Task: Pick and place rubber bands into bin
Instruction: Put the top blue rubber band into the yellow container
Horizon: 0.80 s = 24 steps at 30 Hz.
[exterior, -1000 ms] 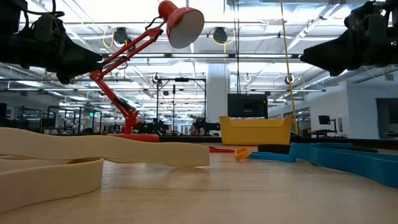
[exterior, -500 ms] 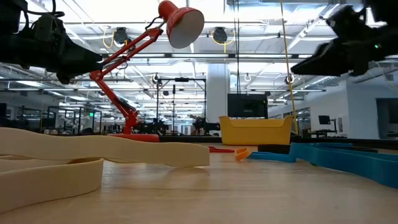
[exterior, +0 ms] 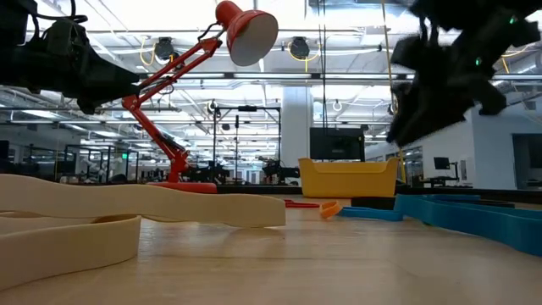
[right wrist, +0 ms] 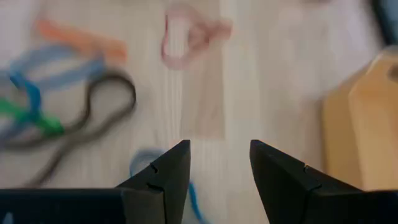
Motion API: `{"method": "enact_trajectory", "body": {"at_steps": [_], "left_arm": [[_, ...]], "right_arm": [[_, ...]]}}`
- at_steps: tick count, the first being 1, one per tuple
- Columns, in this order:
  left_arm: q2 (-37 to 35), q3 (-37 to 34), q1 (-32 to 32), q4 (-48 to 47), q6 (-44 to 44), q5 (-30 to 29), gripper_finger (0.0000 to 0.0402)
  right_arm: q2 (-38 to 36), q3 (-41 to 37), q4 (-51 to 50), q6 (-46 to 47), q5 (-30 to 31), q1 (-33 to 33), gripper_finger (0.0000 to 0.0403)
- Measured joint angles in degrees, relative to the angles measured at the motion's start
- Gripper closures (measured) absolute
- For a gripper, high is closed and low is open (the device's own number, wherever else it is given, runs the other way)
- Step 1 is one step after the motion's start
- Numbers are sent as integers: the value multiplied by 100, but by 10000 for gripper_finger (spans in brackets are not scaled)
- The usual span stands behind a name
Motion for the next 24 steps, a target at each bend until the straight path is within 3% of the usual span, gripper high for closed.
{"method": "enact_trajectory", "body": {"at_steps": [5,17,24], "left_arm": [[0,0,0,-1,6,-2,229],[2,0,0,-7,12,-4,229],[0,0,0,-10,10,-4,229]], "right_arm": [[594,2,-156,28,-445,-183,243],[1565,5,-73,-78,-474,-479,245],[1770,26,-31,-115,-590,-512,288]]}}
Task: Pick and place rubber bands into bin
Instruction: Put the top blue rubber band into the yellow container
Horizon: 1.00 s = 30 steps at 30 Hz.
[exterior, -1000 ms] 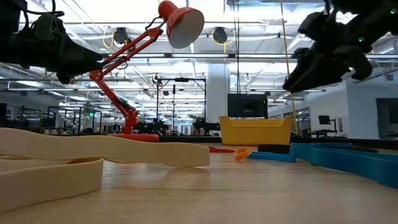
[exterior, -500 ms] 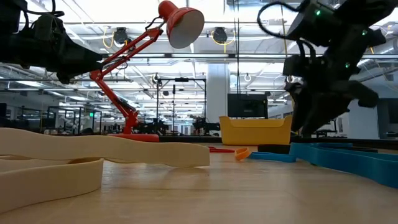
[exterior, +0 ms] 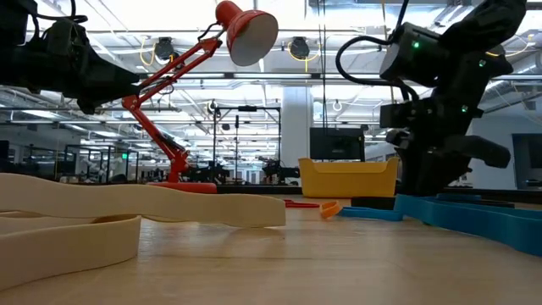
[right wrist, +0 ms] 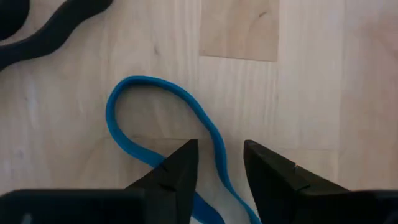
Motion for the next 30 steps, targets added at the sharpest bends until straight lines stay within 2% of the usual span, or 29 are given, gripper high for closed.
{"method": "enact_trajectory", "body": {"at_steps": [11,17,21,25,30], "left_arm": [[0,0,0,-1,0,0,229],[0,0,0,0,0,-1,229],[1,0,0,2,-2,-2,229],[0,0,0,4,-2,-3,229],[2,0,0,7,-2,-3,229]], "right_arm": [[-57,-11,-15,27,-187,3,396],[-147,-23,-15,234,-183,3,399],[-559,28,-84,491,-145,-4,400],[-1207,120,316,665,63,3,401],[-2030,125,1574,653,492,-2,402]]}}
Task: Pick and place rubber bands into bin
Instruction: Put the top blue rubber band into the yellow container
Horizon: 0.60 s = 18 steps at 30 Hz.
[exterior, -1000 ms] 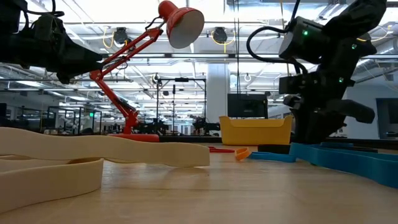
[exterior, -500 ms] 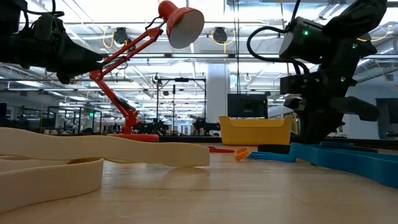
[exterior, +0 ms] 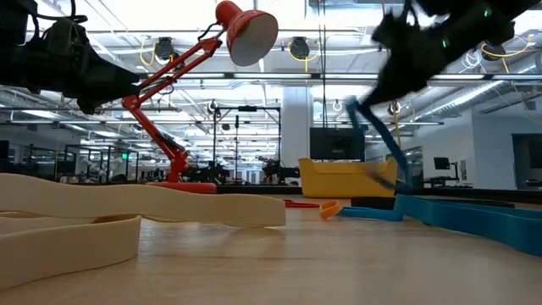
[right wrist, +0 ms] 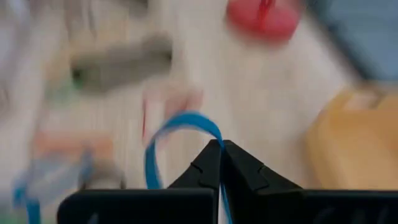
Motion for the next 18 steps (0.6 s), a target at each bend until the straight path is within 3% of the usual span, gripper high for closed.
{"method": "enact_trajectory", "body": {"at_steps": [6,12,15,18], "left_arm": [[-1,0,0,1,0,-3,229],[-2,0,0,4,0,-4,229],[-2,0,0,4,-4,-4,229],[-2,0,0,6,-19,-4,229]], "right_arm": [[-568,2,1943,-969,119,-106,402],[-643,9,3739,-2248,111,-461,402],[-636,59,3705,-2553,382,-809,402],[-561,315,2939,-2507,712,-1293,402]]}}
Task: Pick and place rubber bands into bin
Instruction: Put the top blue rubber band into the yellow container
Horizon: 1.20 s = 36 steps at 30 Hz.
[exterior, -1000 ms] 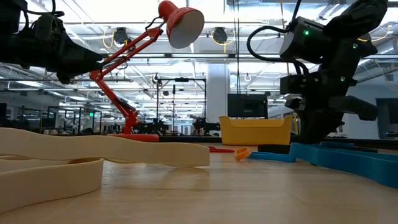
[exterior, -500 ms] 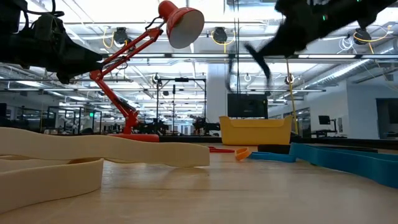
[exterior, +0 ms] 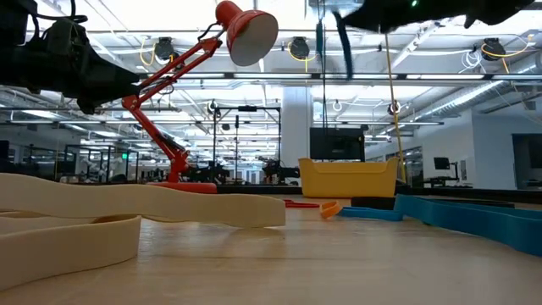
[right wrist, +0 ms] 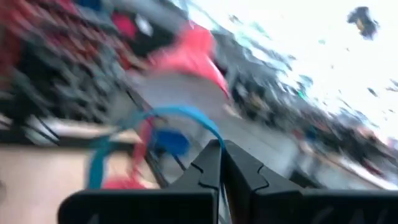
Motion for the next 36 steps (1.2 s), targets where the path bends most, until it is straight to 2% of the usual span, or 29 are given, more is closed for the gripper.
{"method": "enact_trajectory", "body": {"at_steps": [4,9,14,25,36], "left_arm": [[0,0,0,2,-5,0,229],[0,0,0,4,-5,0,229],[0,0,0,3,-5,0,229],[0,0,0,-4,2,0,229],[0,0,0,-11,28,0,229]], "right_arm": [[281,330,-981,254,-3,-707,403],[756,406,-1336,631,-38,-1456,403],[1443,336,-1470,1122,-641,-1955,403],[2942,264,-1444,1133,-763,-2311,399],[3208,264,-1412,1135,-767,-2295,380]]}}
